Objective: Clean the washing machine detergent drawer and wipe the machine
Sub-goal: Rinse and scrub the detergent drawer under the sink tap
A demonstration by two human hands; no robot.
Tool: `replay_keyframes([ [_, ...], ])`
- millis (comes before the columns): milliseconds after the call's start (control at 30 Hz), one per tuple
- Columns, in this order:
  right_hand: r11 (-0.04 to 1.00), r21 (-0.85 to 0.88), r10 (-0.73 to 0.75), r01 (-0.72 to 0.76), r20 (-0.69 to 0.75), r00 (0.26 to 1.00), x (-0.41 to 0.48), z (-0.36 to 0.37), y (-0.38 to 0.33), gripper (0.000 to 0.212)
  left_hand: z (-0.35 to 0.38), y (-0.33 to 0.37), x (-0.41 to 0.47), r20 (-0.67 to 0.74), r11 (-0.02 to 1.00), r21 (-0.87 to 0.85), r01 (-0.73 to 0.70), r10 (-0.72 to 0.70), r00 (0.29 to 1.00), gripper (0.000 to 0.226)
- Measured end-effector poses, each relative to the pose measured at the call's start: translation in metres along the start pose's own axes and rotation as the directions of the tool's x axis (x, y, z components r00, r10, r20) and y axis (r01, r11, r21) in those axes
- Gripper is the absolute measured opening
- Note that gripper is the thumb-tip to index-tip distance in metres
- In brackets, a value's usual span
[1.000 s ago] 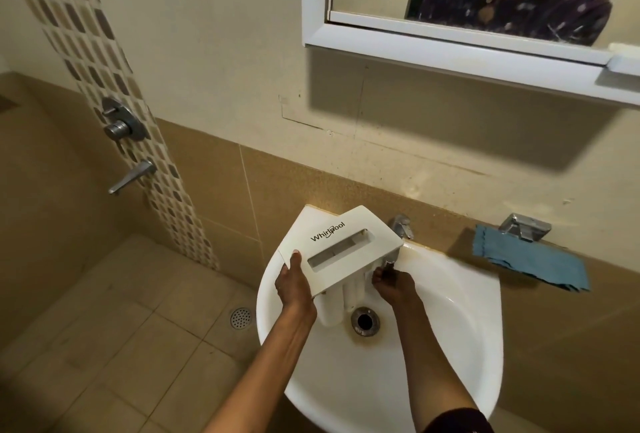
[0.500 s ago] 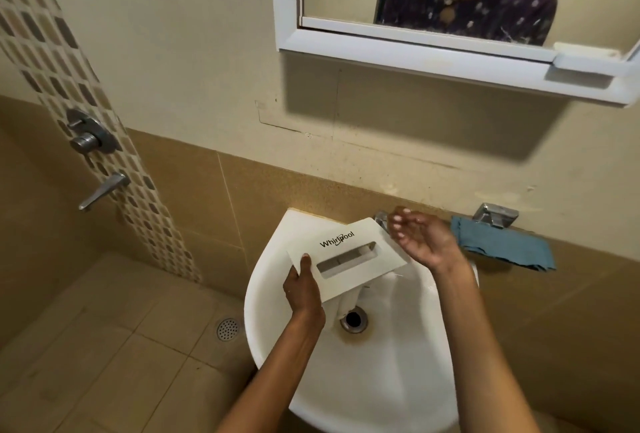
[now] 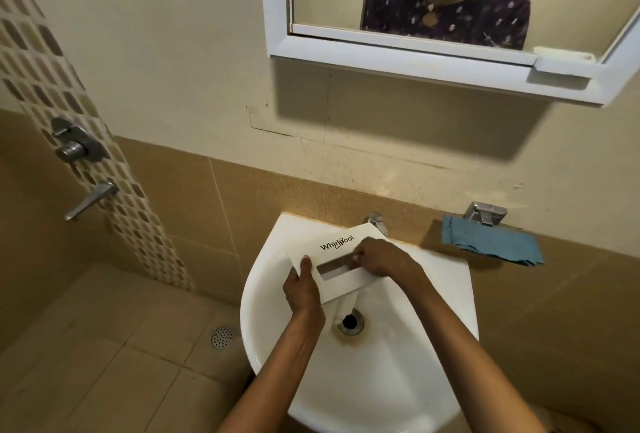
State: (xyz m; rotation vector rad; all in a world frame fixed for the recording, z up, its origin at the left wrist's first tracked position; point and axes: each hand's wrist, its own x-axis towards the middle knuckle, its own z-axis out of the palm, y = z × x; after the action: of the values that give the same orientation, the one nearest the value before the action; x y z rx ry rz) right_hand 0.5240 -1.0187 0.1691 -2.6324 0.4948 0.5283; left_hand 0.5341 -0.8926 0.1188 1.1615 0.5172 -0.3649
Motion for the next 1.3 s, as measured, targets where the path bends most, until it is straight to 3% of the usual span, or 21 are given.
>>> replay_keyframes([
  [100,0.994,-0.109,0.006,-0.024,-0.165,0.986,-0.003,0.010,-0.006,0.030,0.001,0.000,-0.001,-0.006,1.000,0.004,0.003,-0.003,1.000,0.032],
  [200,0.979,0.025,-0.201,0.204,-0.091,0.975,-0.014,0.033,-0.030,0.029,0.001,0.004,0.001,-0.002,1.000,-0.008,-0.011,0.011,1.000,0.029],
  [233,0.977,0.033,-0.206,0.210,-0.093,0.974,-0.015,0.036,-0.032,0.029,0.000,0.006,0.003,-0.002,1.000,-0.011,-0.014,0.014,1.000,0.029],
  [267,0.985,0.012,-0.167,0.170,-0.129,0.977,-0.013,0.036,-0.027,0.030,0.000,0.006,0.004,-0.002,1.000,-0.013,-0.013,0.013,1.000,0.029],
  [367,0.988,-0.003,0.145,-0.154,-0.317,0.937,-0.009,0.031,-0.006,0.041,0.001,0.005,0.002,0.006,1.000,-0.001,-0.007,0.007,1.000,0.028],
  [400,0.983,-0.004,0.169,-0.182,-0.349,0.922,-0.010,0.033,-0.005,0.041,0.002,0.003,0.000,0.007,1.000,0.001,-0.015,0.015,1.000,0.028],
  [433,0.991,-0.048,0.102,-0.126,-0.339,0.935,-0.012,0.037,-0.010,0.039,0.003,0.003,-0.002,0.004,1.000,0.002,-0.025,0.025,1.000,0.028],
  [500,0.987,-0.104,-0.146,0.124,-0.252,0.957,-0.015,0.048,-0.024,0.038,0.003,0.004,-0.002,-0.002,0.999,0.000,-0.036,0.036,0.999,0.030],
  [567,0.967,-0.110,-0.248,0.229,-0.215,0.945,-0.016,0.052,-0.031,0.038,0.001,0.007,0.001,-0.008,0.999,-0.009,-0.031,0.031,0.999,0.031],
  [767,0.975,-0.173,0.064,-0.142,-0.393,0.917,-0.012,0.045,-0.020,0.042,0.001,0.003,0.000,0.017,0.999,0.001,-0.039,0.039,0.999,0.031],
  [833,0.980,-0.190,-0.014,-0.060,-0.364,0.931,-0.015,0.047,-0.026,0.041,0.000,0.002,0.001,0.006,0.999,0.014,-0.047,0.047,0.999,0.033],
  [900,0.983,-0.138,-0.156,0.119,-0.299,0.941,-0.016,0.049,-0.026,0.040,-0.001,0.003,0.003,-0.008,0.999,0.013,-0.041,0.041,0.999,0.033],
  [967,0.979,-0.095,-0.197,0.180,-0.229,0.953,-0.015,0.048,-0.021,0.039,-0.001,0.003,0.006,-0.016,0.999,0.008,-0.033,0.034,0.999,0.033],
  [1133,0.964,-0.228,0.035,-0.140,-0.411,0.911,-0.010,0.041,-0.003,0.041,0.002,-0.002,0.004,0.002,0.999,0.018,-0.028,0.028,1.000,0.034],
  [1200,0.991,-0.134,-0.038,-0.024,-0.440,0.897,-0.009,0.041,-0.005,0.040,-0.001,0.000,0.006,-0.010,0.999,0.021,-0.031,0.031,0.999,0.034],
  [1267,0.962,0.219,-0.012,0.161,-0.556,0.831,-0.012,0.039,-0.002,0.037,-0.004,0.005,0.009,-0.042,1.000,0.007,-0.020,0.020,0.999,0.034],
  [1300,0.878,0.412,0.103,0.243,-0.660,0.745,-0.013,0.039,0.002,0.033,-0.007,0.009,0.011,-0.058,1.000,-0.002,-0.007,0.007,0.998,0.033],
])
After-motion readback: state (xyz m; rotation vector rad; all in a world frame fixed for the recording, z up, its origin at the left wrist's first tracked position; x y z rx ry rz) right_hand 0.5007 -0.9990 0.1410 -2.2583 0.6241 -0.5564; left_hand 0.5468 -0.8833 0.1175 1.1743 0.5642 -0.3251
